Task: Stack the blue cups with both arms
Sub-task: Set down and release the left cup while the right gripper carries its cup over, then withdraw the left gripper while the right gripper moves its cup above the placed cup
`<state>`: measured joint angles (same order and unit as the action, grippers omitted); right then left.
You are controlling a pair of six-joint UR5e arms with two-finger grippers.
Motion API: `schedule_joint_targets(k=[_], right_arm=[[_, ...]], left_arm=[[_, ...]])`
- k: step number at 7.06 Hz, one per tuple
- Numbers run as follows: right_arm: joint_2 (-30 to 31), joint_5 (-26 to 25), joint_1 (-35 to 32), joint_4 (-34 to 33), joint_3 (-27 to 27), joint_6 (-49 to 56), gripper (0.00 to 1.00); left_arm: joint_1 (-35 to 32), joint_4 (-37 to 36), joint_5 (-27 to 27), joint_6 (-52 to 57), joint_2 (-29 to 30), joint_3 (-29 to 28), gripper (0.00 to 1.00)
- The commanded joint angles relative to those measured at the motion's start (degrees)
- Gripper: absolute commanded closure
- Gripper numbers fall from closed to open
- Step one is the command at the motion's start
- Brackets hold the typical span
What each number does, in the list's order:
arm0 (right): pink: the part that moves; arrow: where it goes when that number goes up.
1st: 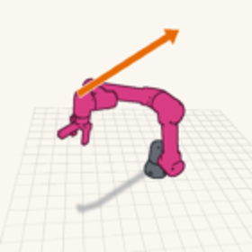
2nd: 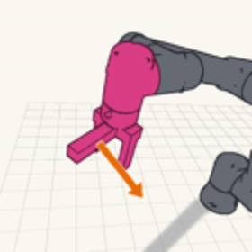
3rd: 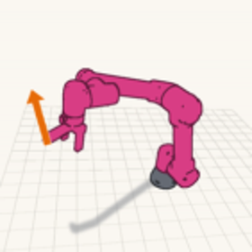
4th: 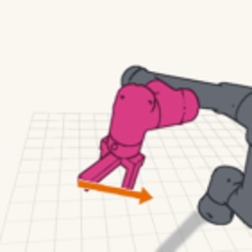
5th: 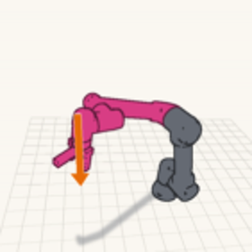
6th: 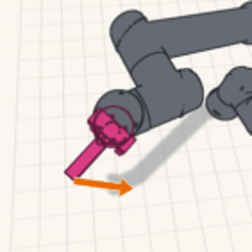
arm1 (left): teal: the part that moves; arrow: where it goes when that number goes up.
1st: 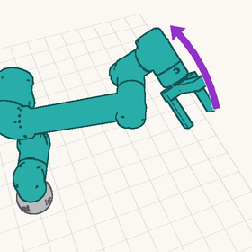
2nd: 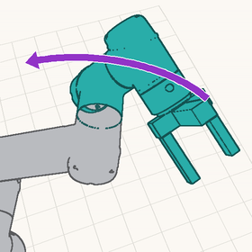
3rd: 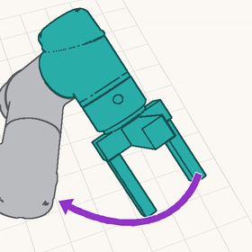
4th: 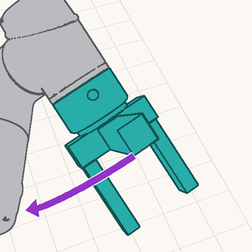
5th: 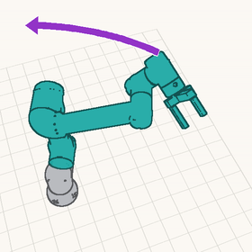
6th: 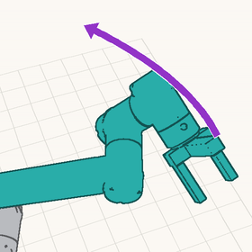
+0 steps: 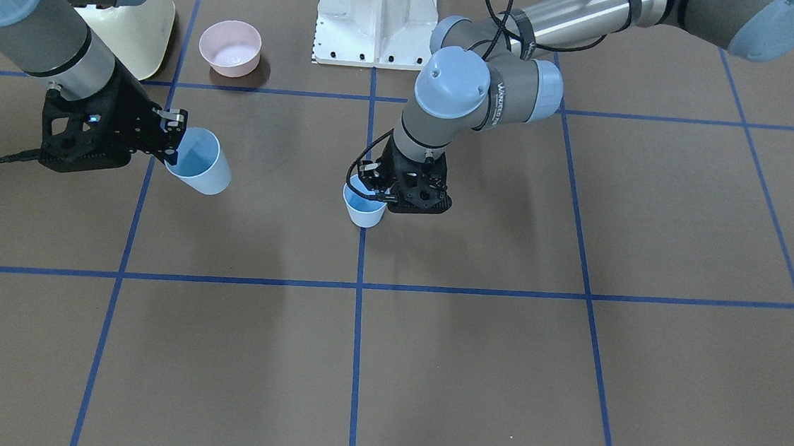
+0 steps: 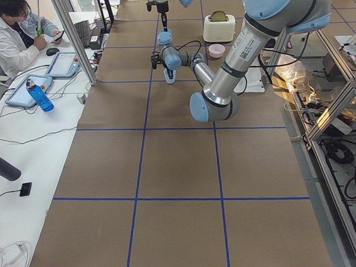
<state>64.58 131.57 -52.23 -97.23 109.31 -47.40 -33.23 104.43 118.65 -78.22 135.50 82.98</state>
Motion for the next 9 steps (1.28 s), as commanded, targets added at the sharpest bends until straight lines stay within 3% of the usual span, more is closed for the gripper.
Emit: schedule_joint_targets(k=[1,3,5,8,9], right_arm=[[-2.34,0.09,0.73,0.02,-0.06,-2.07,1.00],[-5.76,0.00,2.56,0.11,-1.20,-4.18,1.00],[-8.93,-0.17,4.15,0.20,-2.60,-4.89,1.00],[-14.47,-4.90,9.15,0.64,-6.12,-8.83,1.00],[-16.14,-6.31,10.04,0.64,-7.43,-9.02,1.00]], left_arm=[[-0.26,0.07,0.09,0.17,0.03,0.69,0.40],[-2.88,-0.80,0.96,4.53,-0.58,3.14,0.40],[-8.84,-0.81,9.88,9.20,-4.00,4.99,0.39],[-13.60,-0.81,11.42,19.04,-9.36,6.40,0.39],[-16.14,-0.81,14.12,22.99,-11.12,6.41,0.38]])
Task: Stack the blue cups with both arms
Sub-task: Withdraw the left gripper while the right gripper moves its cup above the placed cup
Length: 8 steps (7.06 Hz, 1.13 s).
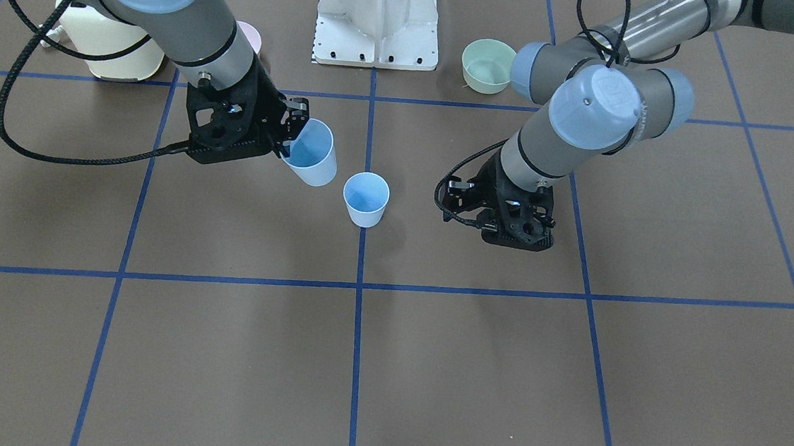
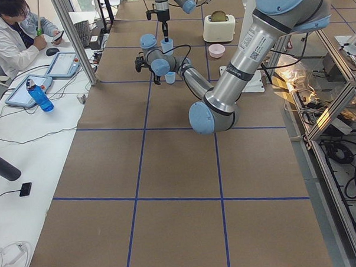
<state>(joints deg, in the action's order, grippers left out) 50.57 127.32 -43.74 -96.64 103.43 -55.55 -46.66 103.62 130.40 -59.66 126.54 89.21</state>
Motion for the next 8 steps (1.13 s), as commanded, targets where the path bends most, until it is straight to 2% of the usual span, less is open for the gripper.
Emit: schedule_joint_targets(k=[1,2,3,8], right_arm=[[-3.28,-2.94,2.25,0.13,-2.52,-0.79,1.00],[-3.81,-6.95,3.82,0.92,-2.79,-0.70,1.00],[-3.81,-8.04,4.28,3.53,-4.10,-0.96,1.00],[-4.96,-8.31,6.38,4.09,-7.09,-1.14,1.00]], left_arm=[[-4.21,0.00,2.84,8.38,-3.91,0.09,0.38],[-5.18,-0.08,2.84,11.29,-4.80,-0.09,0.38],[-5.28,0.00,2.84,11.41,-5.07,-0.26,0.38],[-5.20,0.00,2.75,11.50,-5.42,-0.44,0.38]])
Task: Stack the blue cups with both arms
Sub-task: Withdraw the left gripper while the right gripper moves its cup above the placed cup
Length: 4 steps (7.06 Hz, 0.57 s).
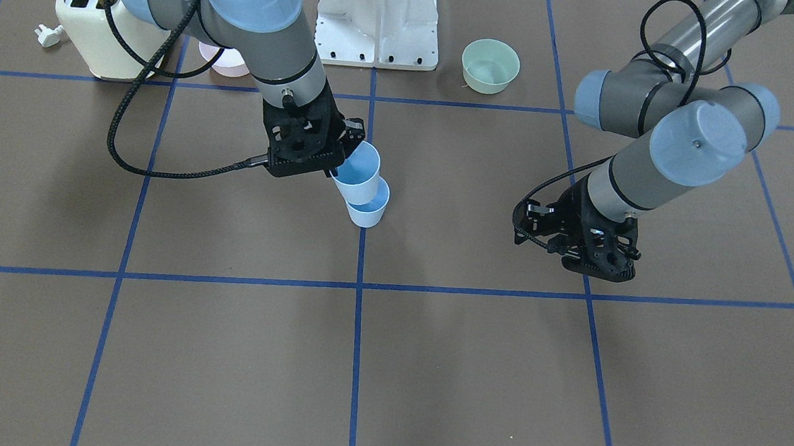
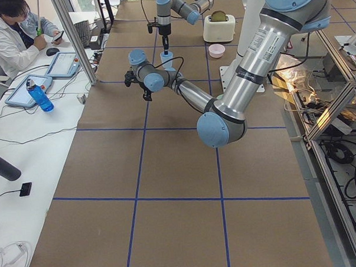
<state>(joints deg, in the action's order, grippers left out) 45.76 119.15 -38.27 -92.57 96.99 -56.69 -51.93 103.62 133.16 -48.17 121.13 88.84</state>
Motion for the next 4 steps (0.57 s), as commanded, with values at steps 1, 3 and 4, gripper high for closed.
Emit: schedule_joint_targets(k=[1,3,4], right_arm=[[-0.23,-0.93,1.35,0.10,-0.75,-0.09,1.00],[-0.23,-2.08,2.41,0.10,-1.19,-0.35,1.00],[-0.23,-2.17,2.41,0.10,-1.19,-0.35,1.00]], left_arm=[[-0.01,0.09,-0.01,0.01,-0.02,-0.15,0.38],[-0.01,0.44,-0.19,0.01,-0.02,-0.50,0.39],[-0.01,0.44,-0.19,0.01,-0.02,-0.59,0.39]])
